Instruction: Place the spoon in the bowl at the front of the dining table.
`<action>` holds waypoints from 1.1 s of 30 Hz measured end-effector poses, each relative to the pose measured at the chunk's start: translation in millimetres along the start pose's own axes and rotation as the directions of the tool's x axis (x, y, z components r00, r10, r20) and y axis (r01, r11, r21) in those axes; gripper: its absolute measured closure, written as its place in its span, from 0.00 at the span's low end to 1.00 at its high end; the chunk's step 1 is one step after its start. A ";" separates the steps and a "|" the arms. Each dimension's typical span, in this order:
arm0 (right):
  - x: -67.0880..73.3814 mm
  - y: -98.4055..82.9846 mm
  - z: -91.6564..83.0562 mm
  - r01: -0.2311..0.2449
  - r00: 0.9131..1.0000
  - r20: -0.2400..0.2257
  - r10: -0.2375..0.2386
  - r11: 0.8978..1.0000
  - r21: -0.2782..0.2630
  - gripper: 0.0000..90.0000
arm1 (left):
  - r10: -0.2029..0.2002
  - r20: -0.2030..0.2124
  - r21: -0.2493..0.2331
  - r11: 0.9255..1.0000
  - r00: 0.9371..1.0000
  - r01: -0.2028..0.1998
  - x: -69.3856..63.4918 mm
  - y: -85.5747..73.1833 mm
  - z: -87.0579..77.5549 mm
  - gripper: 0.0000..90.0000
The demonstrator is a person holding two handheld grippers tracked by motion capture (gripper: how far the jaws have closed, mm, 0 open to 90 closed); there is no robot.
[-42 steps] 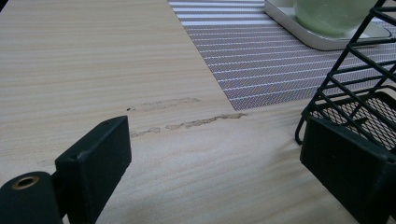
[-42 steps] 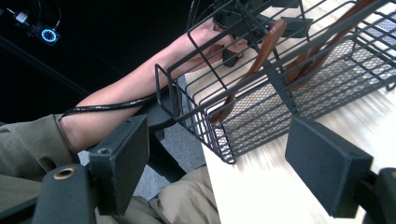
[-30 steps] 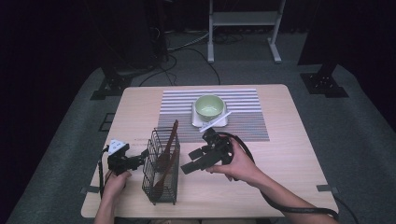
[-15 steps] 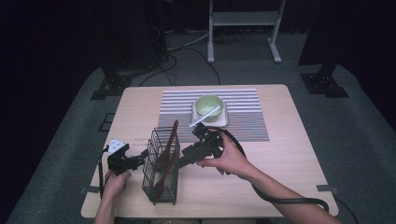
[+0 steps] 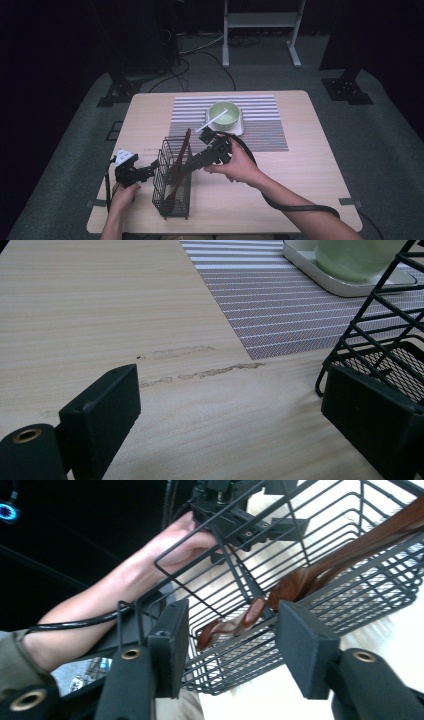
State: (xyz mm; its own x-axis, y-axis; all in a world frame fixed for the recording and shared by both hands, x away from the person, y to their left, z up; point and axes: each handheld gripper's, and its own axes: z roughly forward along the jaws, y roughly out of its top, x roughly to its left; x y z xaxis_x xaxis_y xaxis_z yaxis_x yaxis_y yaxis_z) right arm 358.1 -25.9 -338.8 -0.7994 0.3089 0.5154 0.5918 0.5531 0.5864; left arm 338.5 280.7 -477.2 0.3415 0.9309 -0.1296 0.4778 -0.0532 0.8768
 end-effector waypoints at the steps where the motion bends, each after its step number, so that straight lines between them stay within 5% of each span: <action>1: 0.0 0.4 0.3 0.001 1.000 0.006 -0.001 1.000 0.001 0.55 | 0.001 0.000 0.000 1.000 1.000 -0.001 0.0 0.0 0.0 0.09; 17: 0.8 3.5 3.2 -0.005 1.000 0.024 0.005 1.000 0.017 0.90 | 0.000 0.000 0.000 1.000 1.000 0.000 0.1 0.0 0.0 0.09; 33: 7.8 6.3 -7.1 0.014 1.000 0.025 -0.014 1.000 -0.018 0.92 | 0.006 -0.003 0.003 1.000 1.000 -0.006 -0.3 0.1 -0.1 0.09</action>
State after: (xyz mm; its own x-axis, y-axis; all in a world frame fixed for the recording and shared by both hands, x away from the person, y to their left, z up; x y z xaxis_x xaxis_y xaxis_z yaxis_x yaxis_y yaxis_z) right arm 356.3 -25.5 -326.7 -0.8099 0.3207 0.4912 0.5820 0.5438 0.6046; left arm 338.3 280.5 -477.0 0.3422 0.9315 -0.1231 0.4785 -0.0601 0.8760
